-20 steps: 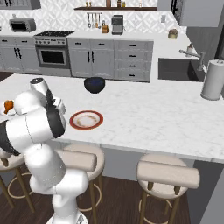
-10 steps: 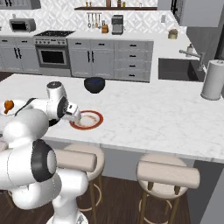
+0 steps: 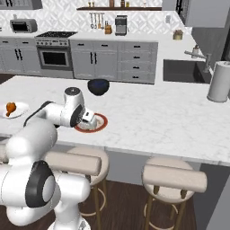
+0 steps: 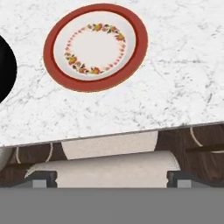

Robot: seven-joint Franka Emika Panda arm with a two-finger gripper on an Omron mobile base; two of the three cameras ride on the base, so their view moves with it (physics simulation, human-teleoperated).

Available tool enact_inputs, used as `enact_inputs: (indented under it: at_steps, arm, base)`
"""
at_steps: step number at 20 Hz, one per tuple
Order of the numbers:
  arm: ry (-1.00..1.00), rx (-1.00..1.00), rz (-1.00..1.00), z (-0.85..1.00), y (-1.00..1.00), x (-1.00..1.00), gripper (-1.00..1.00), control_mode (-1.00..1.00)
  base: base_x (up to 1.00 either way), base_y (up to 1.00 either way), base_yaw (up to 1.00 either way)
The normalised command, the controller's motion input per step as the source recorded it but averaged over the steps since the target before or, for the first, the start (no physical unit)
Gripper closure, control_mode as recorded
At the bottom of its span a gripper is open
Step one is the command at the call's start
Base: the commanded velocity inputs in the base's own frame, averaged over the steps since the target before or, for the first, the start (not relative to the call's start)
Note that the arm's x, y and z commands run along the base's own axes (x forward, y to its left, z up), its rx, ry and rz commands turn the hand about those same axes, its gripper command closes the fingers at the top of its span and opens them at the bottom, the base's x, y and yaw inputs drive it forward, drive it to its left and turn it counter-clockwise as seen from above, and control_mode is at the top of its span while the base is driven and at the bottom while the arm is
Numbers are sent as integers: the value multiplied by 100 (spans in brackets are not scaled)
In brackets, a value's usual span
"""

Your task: Pick the chicken drumstick and squash from their plates and place them in the bowl. Then put the bowl in the fridge.

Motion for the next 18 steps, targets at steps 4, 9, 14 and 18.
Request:
enact_inputs:
  at_steps: [4,9,14,18]
  arm:
    - [0,0,0,0,0,0,-100,100]
    - [0,0,0,0,0,0,-100,100]
    - [0,0,0,0,0,0,-100,100]
    - [0,0,0,0,0,0,-100,100]
  base:
    - [-78,100,0]
    - [-50,100,8]
    - [79,88,7]
    - [100,-6,16]
